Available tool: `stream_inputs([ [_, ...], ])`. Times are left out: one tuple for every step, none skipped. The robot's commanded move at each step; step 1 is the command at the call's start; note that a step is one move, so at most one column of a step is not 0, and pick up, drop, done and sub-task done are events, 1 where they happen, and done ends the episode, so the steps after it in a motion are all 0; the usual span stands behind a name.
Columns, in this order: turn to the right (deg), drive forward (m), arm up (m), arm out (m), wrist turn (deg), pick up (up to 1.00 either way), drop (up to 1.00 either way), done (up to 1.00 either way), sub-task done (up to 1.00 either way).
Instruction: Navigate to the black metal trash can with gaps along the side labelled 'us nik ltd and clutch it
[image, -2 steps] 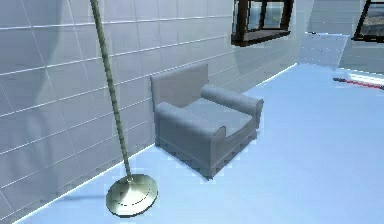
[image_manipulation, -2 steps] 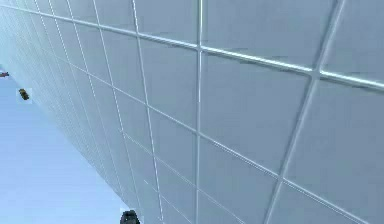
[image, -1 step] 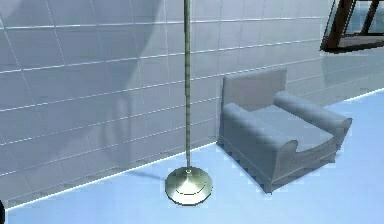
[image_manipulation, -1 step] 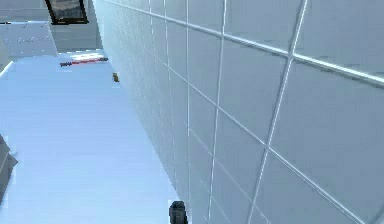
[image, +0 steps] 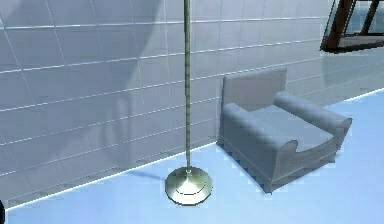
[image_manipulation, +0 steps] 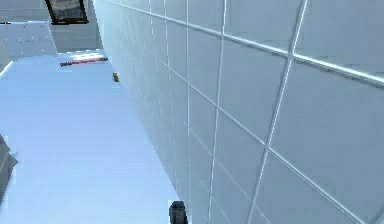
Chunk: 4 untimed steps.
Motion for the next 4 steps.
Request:
stream_inputs([
  [0.0,0.0,0.0,0.48,0.0,0.0,0.0,0.0,0.0],
  [0.0,0.0,0.0,0.0,45.0,0.0,0.0,0.0,0.0],
  [0.0,0.0,0.0,0.0,45.0,0.0,0.0,0.0,0.0],
  [0.0,0.0,0.0,0.0,45.0,0.0,0.0,0.0,0.0],
])
